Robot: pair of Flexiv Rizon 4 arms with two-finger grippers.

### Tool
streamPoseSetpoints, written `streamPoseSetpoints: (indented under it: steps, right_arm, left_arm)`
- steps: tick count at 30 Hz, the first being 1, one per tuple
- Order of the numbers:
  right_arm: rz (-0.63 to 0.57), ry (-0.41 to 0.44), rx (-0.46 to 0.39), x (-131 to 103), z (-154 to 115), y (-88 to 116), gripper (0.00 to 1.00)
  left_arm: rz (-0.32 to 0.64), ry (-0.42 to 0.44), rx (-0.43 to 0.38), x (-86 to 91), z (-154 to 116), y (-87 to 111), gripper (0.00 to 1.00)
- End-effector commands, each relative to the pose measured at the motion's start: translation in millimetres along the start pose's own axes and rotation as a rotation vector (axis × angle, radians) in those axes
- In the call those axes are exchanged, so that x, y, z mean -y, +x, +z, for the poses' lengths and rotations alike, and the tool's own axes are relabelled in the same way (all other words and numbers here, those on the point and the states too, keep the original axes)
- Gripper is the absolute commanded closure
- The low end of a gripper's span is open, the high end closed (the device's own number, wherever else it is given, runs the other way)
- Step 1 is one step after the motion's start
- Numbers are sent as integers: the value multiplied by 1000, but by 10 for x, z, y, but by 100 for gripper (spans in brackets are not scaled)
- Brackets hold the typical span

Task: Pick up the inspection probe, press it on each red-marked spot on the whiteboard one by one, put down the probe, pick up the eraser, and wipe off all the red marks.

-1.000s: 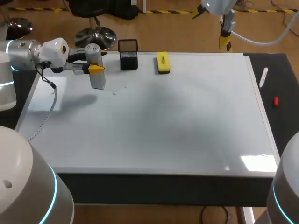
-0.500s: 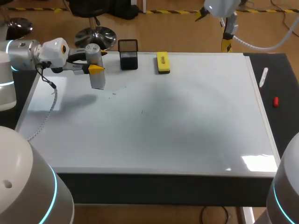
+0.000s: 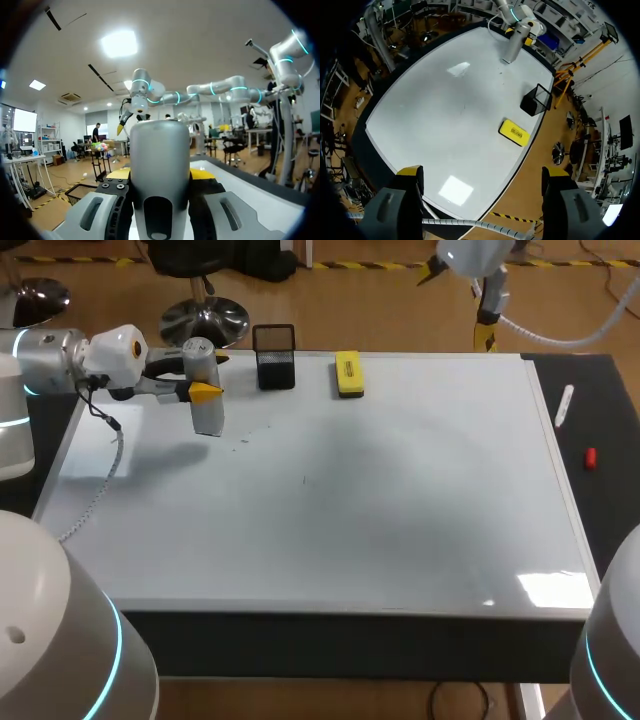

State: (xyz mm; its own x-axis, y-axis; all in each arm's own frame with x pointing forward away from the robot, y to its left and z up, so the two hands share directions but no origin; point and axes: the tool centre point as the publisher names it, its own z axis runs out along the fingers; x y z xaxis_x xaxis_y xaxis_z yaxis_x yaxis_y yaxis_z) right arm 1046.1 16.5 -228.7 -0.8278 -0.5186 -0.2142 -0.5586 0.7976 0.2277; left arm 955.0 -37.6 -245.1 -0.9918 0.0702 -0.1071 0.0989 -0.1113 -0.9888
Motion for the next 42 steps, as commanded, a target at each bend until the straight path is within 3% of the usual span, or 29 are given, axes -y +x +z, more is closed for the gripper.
streamPoseSetpoints:
  steps: [1, 15, 25, 42]
  right_arm:
    - [-1, 4, -5, 2, -13, -4, 0]
    - [-1, 4, -5, 2, -13, -4, 0]
    - [-1, 4, -5, 2, -13, -4, 0]
    - [-1, 4, -5, 2, -13, -4, 0]
  left_arm:
    - [8, 6, -37, 57, 41, -211, 100]
    - [-12, -10, -91, 410, 286, -981, 100]
    - [-3, -3, -108, 596, 558, -1321, 100]
    - [-18, 27, -73, 459, 848, -1664, 100]
